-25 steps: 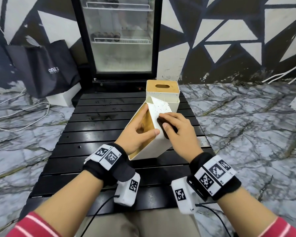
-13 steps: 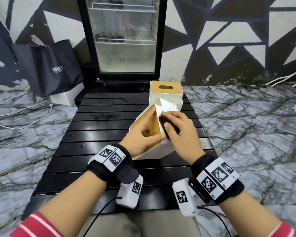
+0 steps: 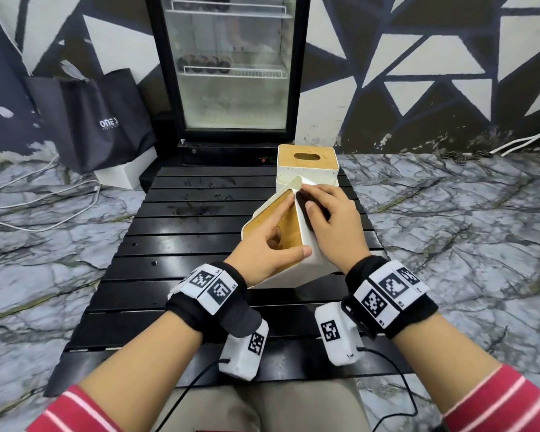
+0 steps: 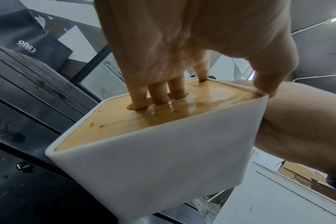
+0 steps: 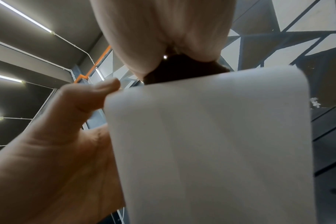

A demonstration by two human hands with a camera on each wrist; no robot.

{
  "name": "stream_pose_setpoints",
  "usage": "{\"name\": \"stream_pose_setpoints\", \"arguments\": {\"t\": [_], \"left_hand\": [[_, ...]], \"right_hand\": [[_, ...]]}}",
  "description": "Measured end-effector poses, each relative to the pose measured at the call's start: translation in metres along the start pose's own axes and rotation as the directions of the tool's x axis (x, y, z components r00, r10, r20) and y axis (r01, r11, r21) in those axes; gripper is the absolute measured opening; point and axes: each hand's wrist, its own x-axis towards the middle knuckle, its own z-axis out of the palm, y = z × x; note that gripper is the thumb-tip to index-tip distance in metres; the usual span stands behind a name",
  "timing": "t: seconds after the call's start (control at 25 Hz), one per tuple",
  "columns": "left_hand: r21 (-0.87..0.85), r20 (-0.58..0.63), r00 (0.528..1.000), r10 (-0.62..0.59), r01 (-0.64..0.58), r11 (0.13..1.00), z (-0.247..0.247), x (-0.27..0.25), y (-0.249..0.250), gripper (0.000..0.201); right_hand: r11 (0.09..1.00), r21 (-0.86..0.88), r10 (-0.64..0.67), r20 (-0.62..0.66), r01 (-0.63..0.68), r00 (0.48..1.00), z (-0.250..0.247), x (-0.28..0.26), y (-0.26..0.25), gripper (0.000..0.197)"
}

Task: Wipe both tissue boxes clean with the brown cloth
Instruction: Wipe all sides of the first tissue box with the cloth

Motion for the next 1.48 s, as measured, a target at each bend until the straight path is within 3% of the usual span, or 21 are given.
{"name": "stream_pose_setpoints", "arguments": {"t": [0.48, 1.0, 1.24, 1.48], "left_hand": [[0.022, 0.028, 1.000, -0.012, 0.011, 1.000, 0.001, 0.001, 0.002, 0.090], [-0.001, 0.033, 0.999, -0.028, 0.028, 1.000, -0.005, -0.002, 0.008, 0.081], [-0.041, 0.033, 0.999, -0.027, 0.028, 0.999, -0.004, -0.003, 0.005, 0.079], [-0.034, 0.043, 0.999, -0.025, 0.026, 0.999, -0.009, -0.002, 0.003, 0.074]], "right_hand": [[0.999, -0.034, 0.029, 0.018, -0.028, 0.999, -0.002, -0.002, -0.003, 0.033], [1.000, -0.023, -0.014, 0.053, 0.015, 0.999, -0.011, -0.051, 0.007, 0.033], [0.995, -0.061, 0.078, 0.031, -0.076, 0.996, -0.011, -0.035, 0.004, 0.032], [0.996, -0.068, -0.051, 0.051, 0.054, 0.997, -0.006, -0.050, 0.001, 0.032]]}}
